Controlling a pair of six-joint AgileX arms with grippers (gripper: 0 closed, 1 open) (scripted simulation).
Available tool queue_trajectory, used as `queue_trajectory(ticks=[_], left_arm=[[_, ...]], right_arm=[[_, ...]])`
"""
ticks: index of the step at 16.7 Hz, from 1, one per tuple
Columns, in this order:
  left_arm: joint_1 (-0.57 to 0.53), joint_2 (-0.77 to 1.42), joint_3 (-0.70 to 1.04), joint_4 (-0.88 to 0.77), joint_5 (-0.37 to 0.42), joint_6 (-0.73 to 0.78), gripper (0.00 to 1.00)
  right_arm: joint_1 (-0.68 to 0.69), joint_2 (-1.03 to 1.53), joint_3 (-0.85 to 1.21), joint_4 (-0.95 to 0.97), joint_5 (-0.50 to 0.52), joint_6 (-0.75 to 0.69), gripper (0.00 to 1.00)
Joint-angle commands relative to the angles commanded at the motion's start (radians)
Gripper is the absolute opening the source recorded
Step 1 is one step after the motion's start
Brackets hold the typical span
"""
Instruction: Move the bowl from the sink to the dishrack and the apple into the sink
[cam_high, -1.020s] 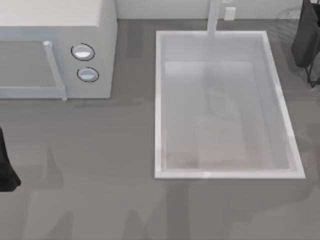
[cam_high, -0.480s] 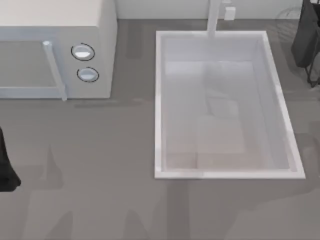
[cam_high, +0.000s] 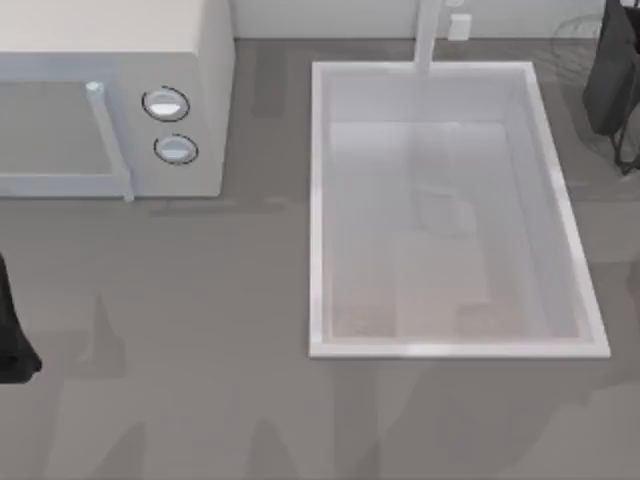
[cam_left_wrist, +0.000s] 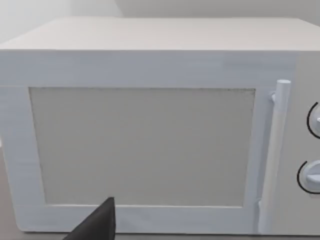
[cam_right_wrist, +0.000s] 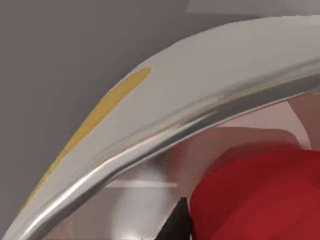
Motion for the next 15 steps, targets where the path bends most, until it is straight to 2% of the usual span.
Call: queue_trajectory(ticks=[3, 7, 15], left_arm=[[0.0, 0.0, 0.0, 0.0, 0.0, 0.0, 1.0], [0.0, 0.0, 0.0, 0.0, 0.0, 0.0, 1.0], [0.0, 0.0, 0.0, 0.0, 0.0, 0.0, 1.0]], right_arm=[[0.0, 0.047, -0.054, 0.081, -0.002, 0.0, 1.0], [0.0, 0.051, -0.058, 0.087, -0.002, 0.0, 1.0], [0.0, 0.051, -0.058, 0.087, -0.002, 0.0, 0.4]])
